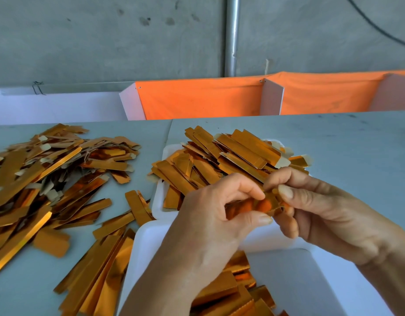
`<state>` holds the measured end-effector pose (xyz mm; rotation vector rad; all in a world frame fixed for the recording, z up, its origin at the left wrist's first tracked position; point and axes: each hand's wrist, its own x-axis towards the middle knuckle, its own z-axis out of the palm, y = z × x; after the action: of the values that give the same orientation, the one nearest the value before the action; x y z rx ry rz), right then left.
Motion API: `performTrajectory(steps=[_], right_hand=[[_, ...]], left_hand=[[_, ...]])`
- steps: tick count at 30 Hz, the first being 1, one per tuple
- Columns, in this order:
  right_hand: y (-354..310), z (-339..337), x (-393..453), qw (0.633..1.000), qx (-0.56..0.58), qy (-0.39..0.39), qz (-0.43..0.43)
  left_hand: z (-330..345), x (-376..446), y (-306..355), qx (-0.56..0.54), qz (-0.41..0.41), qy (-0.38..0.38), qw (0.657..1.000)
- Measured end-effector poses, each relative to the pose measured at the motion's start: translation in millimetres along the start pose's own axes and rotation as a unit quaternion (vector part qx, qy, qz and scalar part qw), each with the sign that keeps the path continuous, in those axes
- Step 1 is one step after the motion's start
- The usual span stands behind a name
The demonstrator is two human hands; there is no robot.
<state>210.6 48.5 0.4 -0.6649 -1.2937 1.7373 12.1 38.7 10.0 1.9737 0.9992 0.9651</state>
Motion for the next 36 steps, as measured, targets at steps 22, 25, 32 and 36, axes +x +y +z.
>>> performTrajectory(steps=[22, 25, 32, 36], right_hand=[[3.7, 22.8, 1.5, 0.916, -0.328, 0.206, -0.104], [5.3, 27.3, 3.0, 0.868, -0.411, 0.263, -0.092], [6.5, 41.8, 7.3, 0.827, -0.465, 0.309, -0.064], [11.3, 43.1, 8.1, 0.892, -0.312, 0.327, -0.022]], left_hand=[[15.9, 2.9, -1.9, 0.235, 0.042, 0.135, 0.962], [18.0, 3.8, -1.6, 0.246, 0.041, 0.145, 0.958], [20.9, 5.2, -4.1, 0.33, 0.022, 0.113, 0.937], [23.4, 5.7, 3.2, 0.305, 0.038, 0.083, 0.948]])
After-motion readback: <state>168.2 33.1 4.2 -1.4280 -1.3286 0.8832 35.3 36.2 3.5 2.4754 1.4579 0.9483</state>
